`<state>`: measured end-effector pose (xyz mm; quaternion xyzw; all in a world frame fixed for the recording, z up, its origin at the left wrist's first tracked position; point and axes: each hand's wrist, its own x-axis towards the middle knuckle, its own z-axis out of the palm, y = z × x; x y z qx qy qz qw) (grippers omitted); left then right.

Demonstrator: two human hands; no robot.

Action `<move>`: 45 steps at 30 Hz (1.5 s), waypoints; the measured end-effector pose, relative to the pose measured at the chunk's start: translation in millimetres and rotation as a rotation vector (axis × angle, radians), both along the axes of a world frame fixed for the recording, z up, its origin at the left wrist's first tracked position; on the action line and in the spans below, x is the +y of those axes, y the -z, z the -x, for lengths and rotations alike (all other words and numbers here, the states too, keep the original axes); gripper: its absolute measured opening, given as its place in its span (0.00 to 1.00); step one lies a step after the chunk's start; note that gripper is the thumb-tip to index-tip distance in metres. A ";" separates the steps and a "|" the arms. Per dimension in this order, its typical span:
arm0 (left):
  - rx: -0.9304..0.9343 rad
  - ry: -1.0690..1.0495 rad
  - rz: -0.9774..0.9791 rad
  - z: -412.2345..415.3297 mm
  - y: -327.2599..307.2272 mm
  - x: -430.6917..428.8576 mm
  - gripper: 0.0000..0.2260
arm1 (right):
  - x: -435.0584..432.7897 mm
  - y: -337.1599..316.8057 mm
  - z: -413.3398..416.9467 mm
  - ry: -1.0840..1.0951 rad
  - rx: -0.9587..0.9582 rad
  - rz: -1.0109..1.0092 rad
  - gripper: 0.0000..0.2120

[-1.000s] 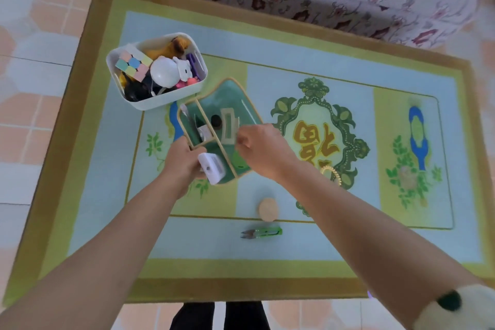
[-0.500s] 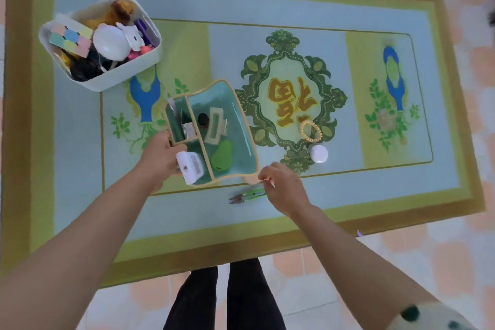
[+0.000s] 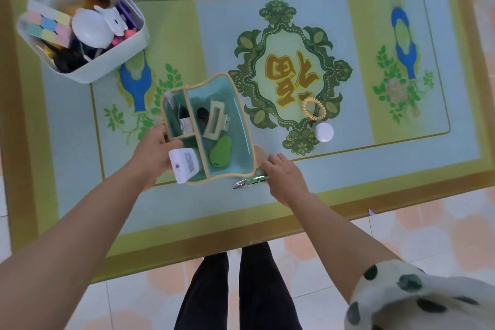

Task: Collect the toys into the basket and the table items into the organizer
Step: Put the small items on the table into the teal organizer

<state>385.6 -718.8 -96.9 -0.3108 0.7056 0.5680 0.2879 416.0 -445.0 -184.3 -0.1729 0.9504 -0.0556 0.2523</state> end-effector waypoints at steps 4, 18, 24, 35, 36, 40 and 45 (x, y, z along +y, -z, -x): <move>0.008 0.026 0.008 -1.0 3.8 0.9 0.14 | 12.2 -4.8 4.4 0.049 -0.066 0.017 0.07; -0.065 -0.027 -0.031 -3.9 2.4 -1.1 0.11 | -30.1 -112.7 56.6 0.619 0.018 0.581 0.09; -0.080 -0.029 -0.059 -8.1 8.2 -6.7 0.12 | -102.7 -108.8 52.1 0.369 -0.061 0.306 0.04; -0.031 -0.043 -0.066 -8.7 9.5 -5.0 0.13 | -133.0 -75.9 60.7 0.235 -0.210 0.163 0.08; -0.030 -0.044 -0.059 -8.7 10.1 -5.4 0.13 | -131.8 -76.5 62.0 0.229 -0.194 0.185 0.08; -0.016 -0.042 -0.045 -11.1 12.5 -8.7 0.13 | -113.7 -88.6 68.3 0.283 0.071 0.446 0.06; 0.002 -0.043 -0.041 -11.3 12.4 -18.3 0.12 | -56.9 -78.1 79.4 0.455 0.294 0.452 0.04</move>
